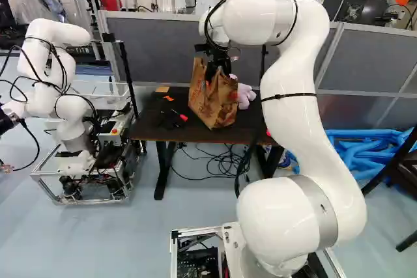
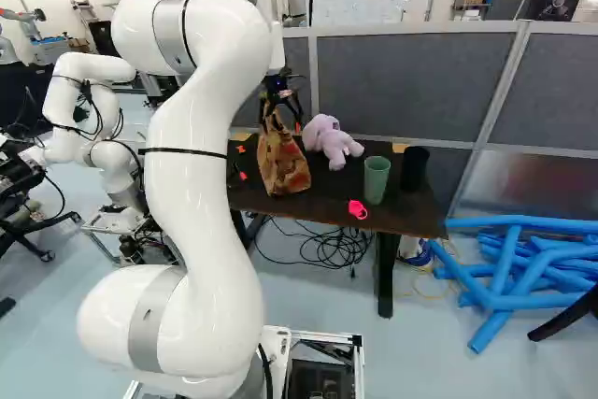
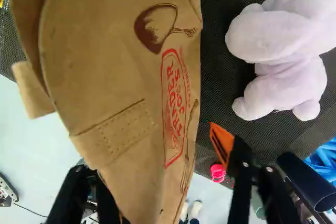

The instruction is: Pick up the bag on the ground and place it on the table

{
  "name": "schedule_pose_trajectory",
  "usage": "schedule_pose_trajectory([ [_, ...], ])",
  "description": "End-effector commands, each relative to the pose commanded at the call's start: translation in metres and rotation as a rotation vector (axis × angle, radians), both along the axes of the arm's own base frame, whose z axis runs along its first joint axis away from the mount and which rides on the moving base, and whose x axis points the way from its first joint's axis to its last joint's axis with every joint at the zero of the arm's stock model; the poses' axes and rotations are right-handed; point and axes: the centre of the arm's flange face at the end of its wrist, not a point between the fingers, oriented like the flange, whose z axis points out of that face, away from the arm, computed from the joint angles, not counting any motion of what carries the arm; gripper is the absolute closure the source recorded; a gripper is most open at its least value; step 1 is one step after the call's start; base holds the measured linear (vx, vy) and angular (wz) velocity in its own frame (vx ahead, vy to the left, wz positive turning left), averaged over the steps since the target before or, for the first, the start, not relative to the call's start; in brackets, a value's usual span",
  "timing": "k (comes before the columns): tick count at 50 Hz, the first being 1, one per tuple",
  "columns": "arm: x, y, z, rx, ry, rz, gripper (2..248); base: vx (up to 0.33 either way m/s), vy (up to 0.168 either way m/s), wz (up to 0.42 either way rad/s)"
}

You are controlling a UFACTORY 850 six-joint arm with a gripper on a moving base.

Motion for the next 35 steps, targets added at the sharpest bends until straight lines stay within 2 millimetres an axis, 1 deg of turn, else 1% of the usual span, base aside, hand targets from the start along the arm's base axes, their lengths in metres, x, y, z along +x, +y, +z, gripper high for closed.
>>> schedule_pose_trajectory([
  [5,0.0,0.0,0.0,0.0,0.0,0.0,48,0.0,0.0,0.0],
  [6,0.0,0.0,0.0,0.0,0.0,0.0,11,0.0,0.0,0.0],
  [10,-0.001,0.0,0.003,0.0,-0.003,0.0,11,0.0,0.0,0.0],
  [11,-0.001,0.0,0.004,0.0,-0.005,0.0,3,0.0,0.0,0.0],
  [23,-0.009,0.005,0.021,0.001,-0.025,0.007,3,0.0,0.0,0.0],
  [35,-0.024,0.012,0.039,0.002,-0.039,0.019,3,0.0,0.0,0.0],
])
